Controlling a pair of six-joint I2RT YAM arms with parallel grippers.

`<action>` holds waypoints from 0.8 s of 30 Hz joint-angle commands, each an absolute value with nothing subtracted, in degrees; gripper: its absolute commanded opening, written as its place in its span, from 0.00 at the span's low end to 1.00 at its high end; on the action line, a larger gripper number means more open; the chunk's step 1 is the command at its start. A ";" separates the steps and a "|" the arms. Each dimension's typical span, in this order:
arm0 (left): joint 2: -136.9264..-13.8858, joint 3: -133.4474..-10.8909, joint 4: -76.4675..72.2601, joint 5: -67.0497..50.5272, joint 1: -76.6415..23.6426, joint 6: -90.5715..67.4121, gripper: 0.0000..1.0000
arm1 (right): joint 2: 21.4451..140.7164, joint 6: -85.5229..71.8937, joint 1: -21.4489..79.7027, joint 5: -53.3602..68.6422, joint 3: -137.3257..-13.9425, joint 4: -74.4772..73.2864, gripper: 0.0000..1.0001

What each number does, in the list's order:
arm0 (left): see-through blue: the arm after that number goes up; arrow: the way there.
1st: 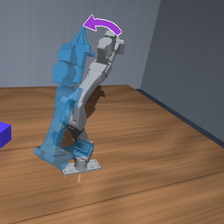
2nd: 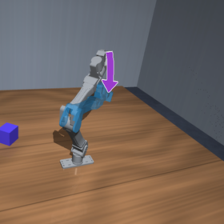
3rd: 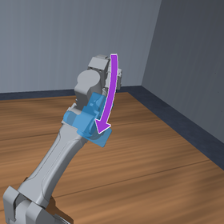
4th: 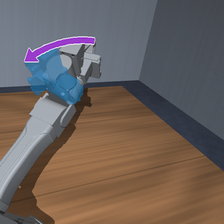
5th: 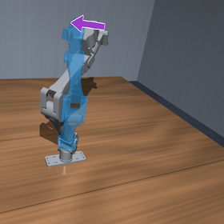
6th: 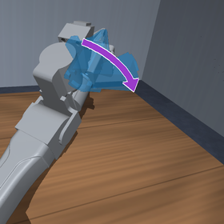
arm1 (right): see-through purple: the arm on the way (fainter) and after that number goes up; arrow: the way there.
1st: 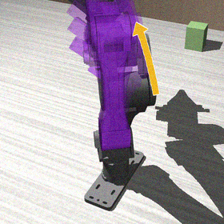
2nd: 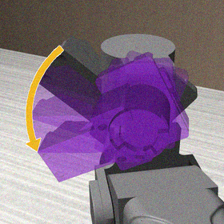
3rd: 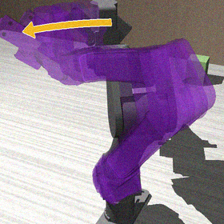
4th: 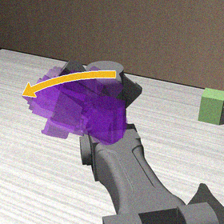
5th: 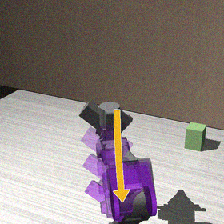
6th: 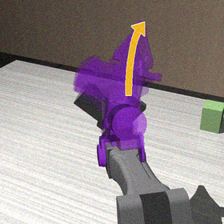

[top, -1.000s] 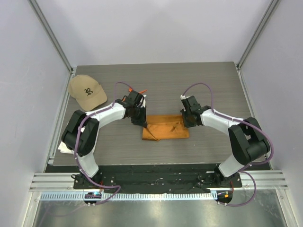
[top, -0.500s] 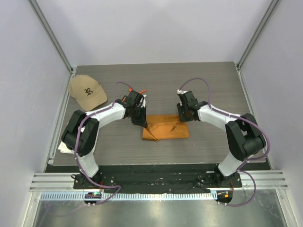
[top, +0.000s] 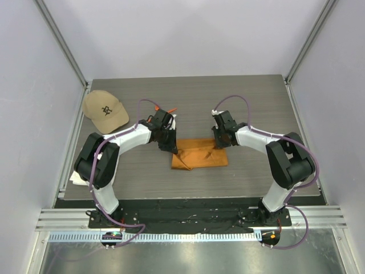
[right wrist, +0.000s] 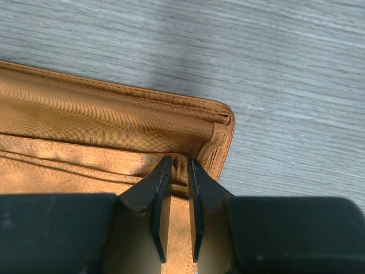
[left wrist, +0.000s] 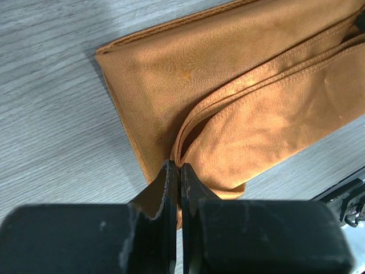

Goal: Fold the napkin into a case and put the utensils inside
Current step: Smooth out the 2/3-rectangle-folded napkin at the center of the board.

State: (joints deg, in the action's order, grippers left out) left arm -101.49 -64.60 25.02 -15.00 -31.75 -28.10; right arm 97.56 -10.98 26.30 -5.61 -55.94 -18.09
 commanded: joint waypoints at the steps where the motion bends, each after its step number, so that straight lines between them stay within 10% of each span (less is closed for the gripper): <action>1: -98.53 -64.51 23.38 -16.00 -31.73 -28.39 0.00 | 99.05 -9.93 26.63 -5.45 -56.51 -15.91 0.18; 10: -98.79 -64.42 23.20 -15.21 -31.73 -28.74 0.00 | 93.09 -9.84 27.16 -8.79 -58.01 -22.32 0.01; 24: -98.96 -64.86 23.38 -14.86 -31.73 -28.30 0.00 | 89.21 -11.07 26.72 -7.82 -51.77 -22.33 0.01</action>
State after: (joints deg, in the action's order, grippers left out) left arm -101.47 -64.58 24.69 -14.98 -31.75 -28.32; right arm 90.45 -10.68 26.89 -7.42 -52.82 -22.76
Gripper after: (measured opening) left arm 0.054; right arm 0.018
